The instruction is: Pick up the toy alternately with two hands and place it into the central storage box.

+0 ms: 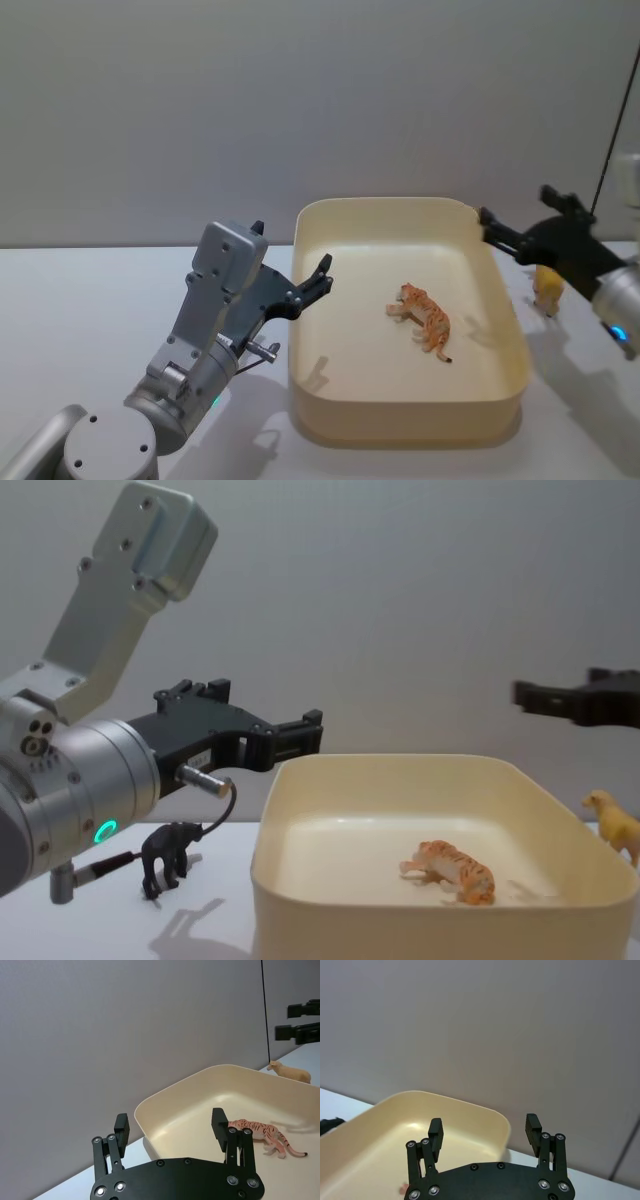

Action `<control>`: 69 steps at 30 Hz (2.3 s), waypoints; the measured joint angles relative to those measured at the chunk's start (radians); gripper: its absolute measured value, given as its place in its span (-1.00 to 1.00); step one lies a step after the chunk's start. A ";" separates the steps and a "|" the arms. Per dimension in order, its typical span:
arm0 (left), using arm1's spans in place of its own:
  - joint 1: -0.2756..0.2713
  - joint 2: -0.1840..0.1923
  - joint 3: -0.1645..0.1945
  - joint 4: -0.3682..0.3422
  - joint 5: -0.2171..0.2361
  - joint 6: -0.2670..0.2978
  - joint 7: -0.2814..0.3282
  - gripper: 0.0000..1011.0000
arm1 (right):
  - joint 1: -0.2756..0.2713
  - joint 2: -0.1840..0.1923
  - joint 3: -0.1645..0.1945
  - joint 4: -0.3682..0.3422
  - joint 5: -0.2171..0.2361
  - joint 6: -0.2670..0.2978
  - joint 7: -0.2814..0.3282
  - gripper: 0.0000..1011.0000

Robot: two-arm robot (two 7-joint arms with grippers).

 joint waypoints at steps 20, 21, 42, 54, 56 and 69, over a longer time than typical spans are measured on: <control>0.000 0.000 0.000 0.000 0.000 0.000 0.000 0.98 | -0.110 0.098 0.075 -0.002 0.010 0.057 -0.049 0.98; 0.000 0.000 0.000 0.000 0.000 0.000 0.000 0.98 | -0.109 0.098 0.074 0.004 0.008 0.059 -0.050 0.98; 0.000 0.000 0.000 0.000 0.000 0.000 0.000 0.98 | 0.044 0.021 0.009 0.284 -0.090 0.032 -0.087 0.98; 0.000 0.000 0.000 0.000 0.000 0.000 0.000 0.98 | 0.143 -0.029 -0.028 0.449 -0.136 -0.021 -0.095 0.82; 0.000 0.000 0.000 0.000 0.000 0.000 0.000 0.98 | 0.155 -0.034 -0.032 0.468 -0.142 -0.029 -0.096 0.74; 0.000 0.000 0.000 0.000 0.000 0.000 0.000 0.98 | 0.190 -0.051 -0.045 0.527 -0.159 -0.049 -0.099 -0.05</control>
